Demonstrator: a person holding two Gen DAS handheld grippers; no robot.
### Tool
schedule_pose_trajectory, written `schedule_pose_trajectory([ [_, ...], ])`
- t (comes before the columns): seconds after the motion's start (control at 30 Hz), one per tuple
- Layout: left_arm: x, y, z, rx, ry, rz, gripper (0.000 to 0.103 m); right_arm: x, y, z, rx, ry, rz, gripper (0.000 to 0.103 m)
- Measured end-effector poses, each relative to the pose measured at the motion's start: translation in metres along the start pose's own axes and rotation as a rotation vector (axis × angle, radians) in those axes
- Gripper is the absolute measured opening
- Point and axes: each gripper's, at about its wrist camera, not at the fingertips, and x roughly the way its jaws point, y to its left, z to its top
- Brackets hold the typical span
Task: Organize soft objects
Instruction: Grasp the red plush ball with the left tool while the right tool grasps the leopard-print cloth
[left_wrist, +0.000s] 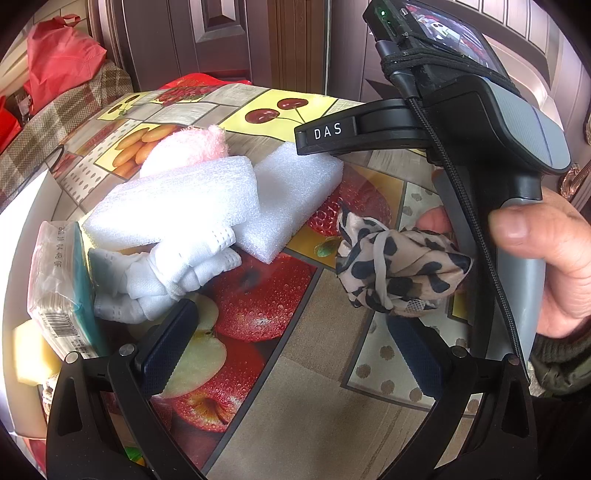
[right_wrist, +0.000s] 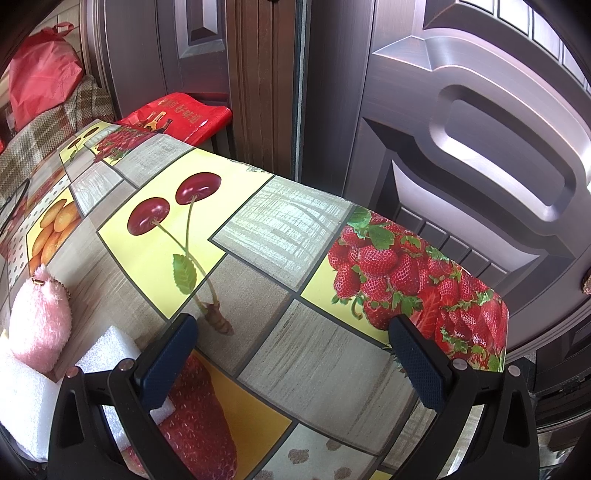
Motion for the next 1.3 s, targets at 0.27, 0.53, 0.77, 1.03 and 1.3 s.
schedule_pose_trajectory([
  [0.27,-0.040,-0.005,-0.007,-0.043,-0.126,-0.079,0.102,-0.007,-0.017,0.001,0.001,-0.017,0.158,0.103],
  [0.53,-0.156,0.036,-0.040,-0.151,-0.411,-0.063,0.103,-0.051,-0.072,0.007,0.060,-0.245,0.607,0.103],
  [0.77,-0.185,0.093,-0.108,-0.248,-0.360,0.057,0.103,-0.090,-0.057,-0.021,-0.381,-0.230,0.847,0.103],
  [1.03,-0.134,0.076,-0.119,-0.225,-0.128,0.041,0.101,-0.089,-0.034,-0.075,-0.672,-0.130,0.830,0.103],
  [1.3,-0.100,0.068,-0.115,-0.197,-0.041,0.006,0.065,-0.077,-0.014,-0.094,-0.787,-0.095,0.768,0.079],
])
